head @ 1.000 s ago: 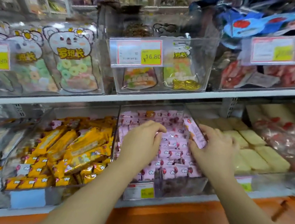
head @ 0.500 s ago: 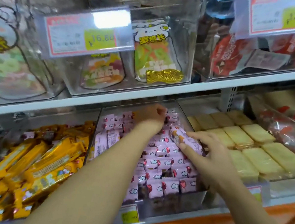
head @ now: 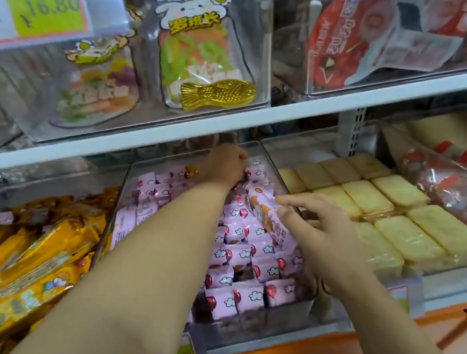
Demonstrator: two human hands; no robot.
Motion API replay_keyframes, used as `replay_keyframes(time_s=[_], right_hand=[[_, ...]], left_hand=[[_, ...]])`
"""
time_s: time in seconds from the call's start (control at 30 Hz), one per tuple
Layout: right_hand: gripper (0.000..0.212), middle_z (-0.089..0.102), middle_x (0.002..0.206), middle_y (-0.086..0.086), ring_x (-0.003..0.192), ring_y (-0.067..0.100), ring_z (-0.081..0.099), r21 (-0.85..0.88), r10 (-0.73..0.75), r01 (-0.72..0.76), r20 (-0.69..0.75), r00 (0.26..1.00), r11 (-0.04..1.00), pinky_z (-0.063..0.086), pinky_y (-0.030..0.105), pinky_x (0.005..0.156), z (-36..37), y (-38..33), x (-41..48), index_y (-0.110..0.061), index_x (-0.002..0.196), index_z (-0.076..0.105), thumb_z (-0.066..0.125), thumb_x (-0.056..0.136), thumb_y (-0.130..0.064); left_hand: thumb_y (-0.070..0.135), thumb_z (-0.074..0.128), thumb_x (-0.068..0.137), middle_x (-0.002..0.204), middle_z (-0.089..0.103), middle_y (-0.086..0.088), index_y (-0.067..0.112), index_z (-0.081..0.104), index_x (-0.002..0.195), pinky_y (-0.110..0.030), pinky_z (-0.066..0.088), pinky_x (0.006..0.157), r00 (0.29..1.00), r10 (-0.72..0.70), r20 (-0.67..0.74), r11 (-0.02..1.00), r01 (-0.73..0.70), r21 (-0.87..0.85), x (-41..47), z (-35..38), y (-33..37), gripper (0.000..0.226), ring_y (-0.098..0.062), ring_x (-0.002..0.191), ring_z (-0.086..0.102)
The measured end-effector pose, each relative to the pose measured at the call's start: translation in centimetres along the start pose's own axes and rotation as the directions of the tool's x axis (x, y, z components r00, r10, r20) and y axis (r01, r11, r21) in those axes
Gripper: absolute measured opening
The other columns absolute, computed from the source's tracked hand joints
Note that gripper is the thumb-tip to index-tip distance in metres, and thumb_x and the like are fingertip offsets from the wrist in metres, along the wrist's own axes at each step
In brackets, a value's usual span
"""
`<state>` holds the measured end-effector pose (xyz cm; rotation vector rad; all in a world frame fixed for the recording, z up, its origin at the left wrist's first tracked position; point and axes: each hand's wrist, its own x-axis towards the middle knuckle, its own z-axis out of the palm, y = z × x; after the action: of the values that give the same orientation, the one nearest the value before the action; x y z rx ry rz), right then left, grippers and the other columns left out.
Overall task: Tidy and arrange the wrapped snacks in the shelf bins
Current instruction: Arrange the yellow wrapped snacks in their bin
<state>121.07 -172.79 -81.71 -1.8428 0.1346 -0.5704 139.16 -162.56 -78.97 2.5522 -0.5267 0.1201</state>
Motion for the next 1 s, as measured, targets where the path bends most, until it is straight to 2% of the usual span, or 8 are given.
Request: replay_keyframes(time_s=[0.17, 0.3, 0.5, 0.63, 0.77, 0.87, 0.93, 1.0], right_hand=[[0.012, 0.061, 0.099, -0.002, 0.083, 0.013, 0.057, 0.001, 0.007, -0.007, -0.012, 1.000, 1.000, 0.045, 0.017, 0.076, 0.1, -0.1, 0.0, -0.027, 0.092, 0.071, 0.067, 0.083, -0.021], [0.013, 0.060, 0.100, -0.008, 0.082, 0.008, 0.056, 0.036, 0.015, -0.014, -0.010, 1.000, 0.999, 0.044, 0.020, 0.076, 0.1, -0.2, -0.2, -0.028, 0.093, 0.071, 0.065, 0.083, -0.022], [0.014, 0.057, 0.103, -0.013, 0.086, 0.006, 0.056, -0.015, 0.020, -0.020, 0.007, 1.000, 1.000, 0.042, 0.008, 0.072, 0.0, -0.3, -0.3, -0.032, 0.096, 0.069, 0.062, 0.085, -0.028], [0.014, 0.057, 0.103, -0.015, 0.087, 0.002, 0.056, -0.025, 0.011, -0.011, 0.001, 1.000, 1.000, 0.040, 0.006, 0.071, 0.1, -0.3, -0.4, -0.033, 0.095, 0.068, 0.061, 0.085, -0.027], [0.014, 0.056, 0.104, -0.015, 0.087, -0.002, 0.054, -0.066, -0.003, 0.002, -0.014, 1.000, 0.998, 0.039, 0.007, 0.071, 0.3, -0.5, -0.5, -0.034, 0.096, 0.067, 0.060, 0.086, -0.026], [0.014, 0.057, 0.105, -0.013, 0.088, -0.008, 0.053, -0.113, -0.020, 0.017, -0.024, 1.000, 0.993, 0.036, -0.001, 0.068, 0.3, -0.6, -0.5, -0.033, 0.096, 0.067, 0.060, 0.087, -0.025], [0.013, 0.058, 0.103, -0.011, 0.088, -0.010, 0.052, -0.155, -0.039, 0.032, -0.044, 0.998, 0.987, 0.034, -0.003, 0.067, 0.4, -0.7, -0.7, -0.028, 0.097, 0.069, 0.060, 0.087, -0.024], [0.014, 0.060, 0.100, -0.009, 0.087, -0.005, 0.053, -0.235, -0.084, 0.061, -0.088, 0.993, 0.970, 0.034, -0.002, 0.071, 0.6, -0.8, -0.9, -0.022, 0.096, 0.071, 0.061, 0.087, -0.025]], left_hand=[[0.016, 0.058, 0.093, 0.105, 0.070, -0.004, 0.015, 0.071, 0.091, -0.032, 0.048, 0.087, 0.999, 0.018, -0.035, 1.000, -0.018, 0.000, 0.4, -0.1, 0.4, 0.013, -0.019, 0.095, 0.063], [0.011, 0.056, 0.092, 0.091, 0.067, 0.000, 0.023, 0.061, 0.074, -0.032, 0.050, 0.084, 0.998, 0.014, -0.055, 1.000, -0.014, 0.006, 0.5, 0.1, 0.5, 0.022, -0.018, 0.090, 0.062], [0.010, 0.049, 0.095, 0.090, 0.060, -0.003, 0.010, 0.060, 0.088, -0.025, 0.040, 0.077, 0.988, 0.086, -0.130, 0.989, -0.100, -0.106, -0.1, -0.7, 1.4, 0.014, -0.014, 0.084, 0.054], [0.008, 0.043, 0.097, 0.089, 0.061, -0.013, 0.012, 0.048, 0.082, -0.039, 0.050, 0.078, 0.982, 0.072, -0.177, 0.978, -0.105, -0.182, -1.2, -1.0, 1.9, 0.017, -0.026, 0.084, 0.061], [0.007, 0.037, 0.099, 0.097, 0.061, -0.019, 0.005, 0.048, 0.096, -0.047, 0.051, 0.085, 0.978, 0.103, -0.181, 0.947, -0.152, -0.283, -2.7, -2.2, 3.2, 0.011, -0.032, 0.090, 0.067], [0.011, 0.036, 0.101, 0.099, 0.054, -0.007, 0.010, 0.041, 0.095, -0.042, 0.056, 0.078, 0.983, -0.009, -0.184, 0.886, -0.077, -0.457, -4.0, -2.7, 3.3, 0.008, -0.030, 0.090, 0.069], [0.015, 0.034, 0.102, 0.100, 0.055, -0.002, 0.015, 0.041, 0.095, -0.034, 0.057, 0.069, 0.978, -0.132, -0.158, 0.785, 0.006, -0.620, -5.2, -2.8, 3.1, 0.010, -0.022, 0.081, 0.069], [0.012, 0.035, 0.102, 0.096, 0.057, 0.004, 0.019, 0.041, 0.087, -0.029, 0.054, 0.063, 0.978, -0.170, -0.124, 0.684, 0.026, -0.729, -6.7, -3.0, 3.3, 0.017, -0.010, 0.071, 0.067]])
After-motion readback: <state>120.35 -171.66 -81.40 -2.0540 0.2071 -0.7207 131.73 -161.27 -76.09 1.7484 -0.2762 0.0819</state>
